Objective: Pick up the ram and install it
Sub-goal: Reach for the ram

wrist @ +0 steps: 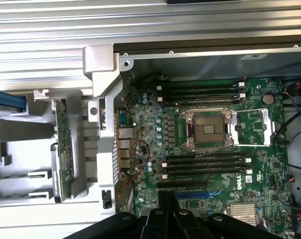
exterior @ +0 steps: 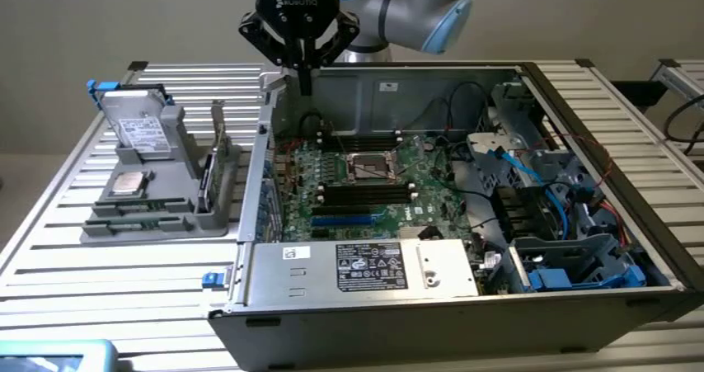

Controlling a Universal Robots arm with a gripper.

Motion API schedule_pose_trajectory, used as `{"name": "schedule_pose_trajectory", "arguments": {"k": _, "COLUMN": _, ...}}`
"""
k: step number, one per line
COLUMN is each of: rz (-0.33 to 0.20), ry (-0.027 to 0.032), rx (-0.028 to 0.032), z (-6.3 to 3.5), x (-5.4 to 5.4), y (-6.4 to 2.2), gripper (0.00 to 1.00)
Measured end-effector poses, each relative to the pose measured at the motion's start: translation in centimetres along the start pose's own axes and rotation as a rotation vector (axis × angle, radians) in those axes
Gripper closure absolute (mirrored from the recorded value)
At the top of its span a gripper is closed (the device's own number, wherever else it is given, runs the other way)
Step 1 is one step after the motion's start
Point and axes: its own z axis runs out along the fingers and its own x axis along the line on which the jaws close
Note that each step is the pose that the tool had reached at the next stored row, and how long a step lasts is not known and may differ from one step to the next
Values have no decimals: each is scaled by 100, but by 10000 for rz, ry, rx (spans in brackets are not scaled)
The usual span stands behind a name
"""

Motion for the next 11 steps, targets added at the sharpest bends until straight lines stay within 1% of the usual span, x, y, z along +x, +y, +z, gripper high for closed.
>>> {"name": "schedule_pose_trajectory", "arguments": {"k": 5, "rz": 1, "ry": 4, "rx": 1, "z": 4, "x": -2, "y": -25, "gripper": 89}}
{"name": "schedule_pose_trajectory", "arguments": {"k": 9, "rz": 0, "ry": 4, "rx": 1, "z": 15, "x": -3, "y": -80, "gripper": 89}}
{"name": "schedule_pose_trajectory", "arguments": {"k": 11, "rz": 2, "ry": 14, "rx": 2, "z": 14, "x": 16, "y": -98, "gripper": 89}}
